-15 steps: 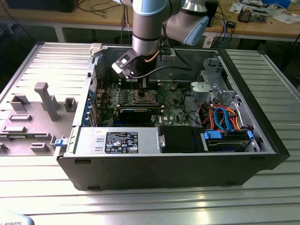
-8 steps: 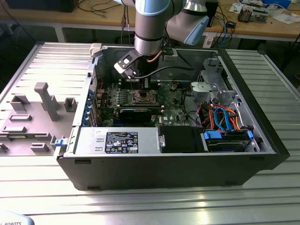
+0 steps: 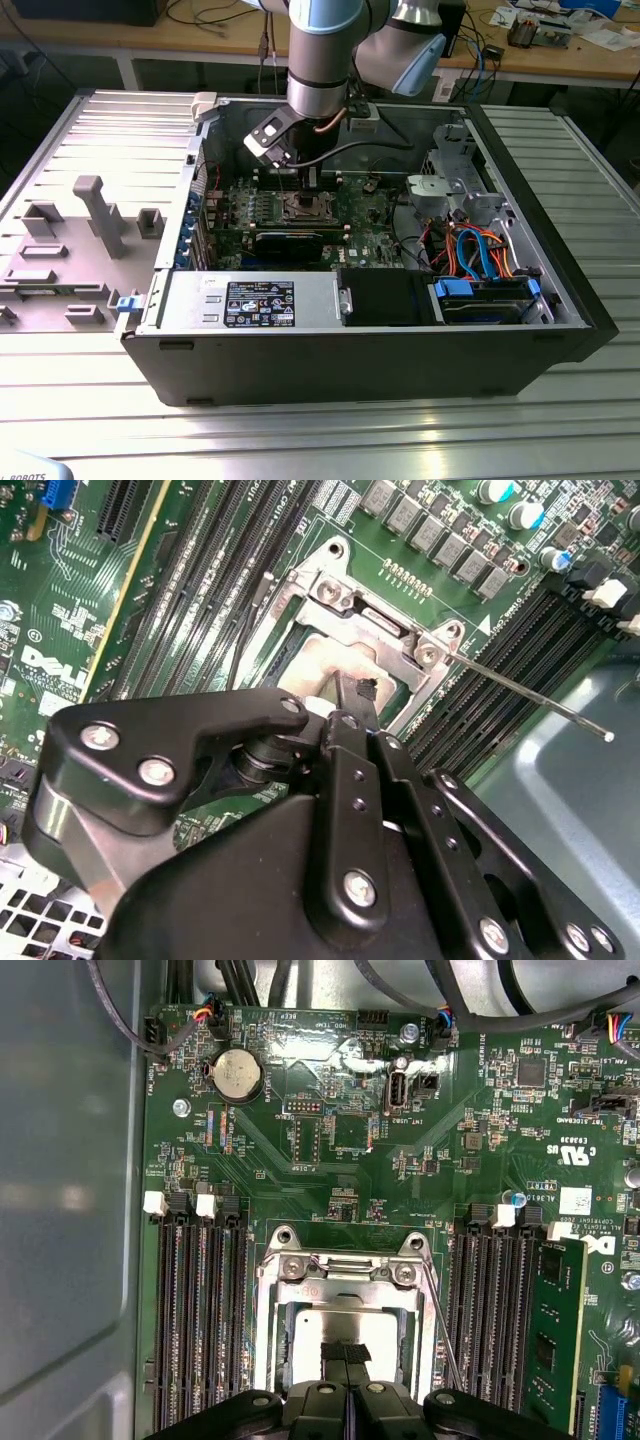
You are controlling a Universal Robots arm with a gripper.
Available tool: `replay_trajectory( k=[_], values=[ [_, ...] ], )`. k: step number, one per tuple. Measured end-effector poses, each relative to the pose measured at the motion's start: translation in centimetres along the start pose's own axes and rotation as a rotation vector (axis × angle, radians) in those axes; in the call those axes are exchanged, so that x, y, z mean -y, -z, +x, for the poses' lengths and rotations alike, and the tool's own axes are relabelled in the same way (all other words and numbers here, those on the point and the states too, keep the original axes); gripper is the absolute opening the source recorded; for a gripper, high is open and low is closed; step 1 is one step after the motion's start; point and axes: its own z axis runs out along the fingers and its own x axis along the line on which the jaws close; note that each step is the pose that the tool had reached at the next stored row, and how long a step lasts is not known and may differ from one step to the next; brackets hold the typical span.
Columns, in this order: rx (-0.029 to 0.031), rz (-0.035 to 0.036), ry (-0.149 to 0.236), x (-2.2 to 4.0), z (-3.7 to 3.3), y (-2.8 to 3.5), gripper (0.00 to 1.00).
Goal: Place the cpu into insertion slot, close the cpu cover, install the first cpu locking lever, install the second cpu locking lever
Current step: 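Install the first cpu locking lever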
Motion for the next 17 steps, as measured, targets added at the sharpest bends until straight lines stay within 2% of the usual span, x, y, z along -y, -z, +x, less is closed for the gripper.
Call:
replay_trajectory(
  k=[6, 17],
  values=[
    [0.0000, 0.0000, 0.000, 0.01, 0.00, 0.27, 0.11],
    [-0.0005, 0.0001, 0.000, 0.02, -0.01, 0.38, 0.11]
  ],
)
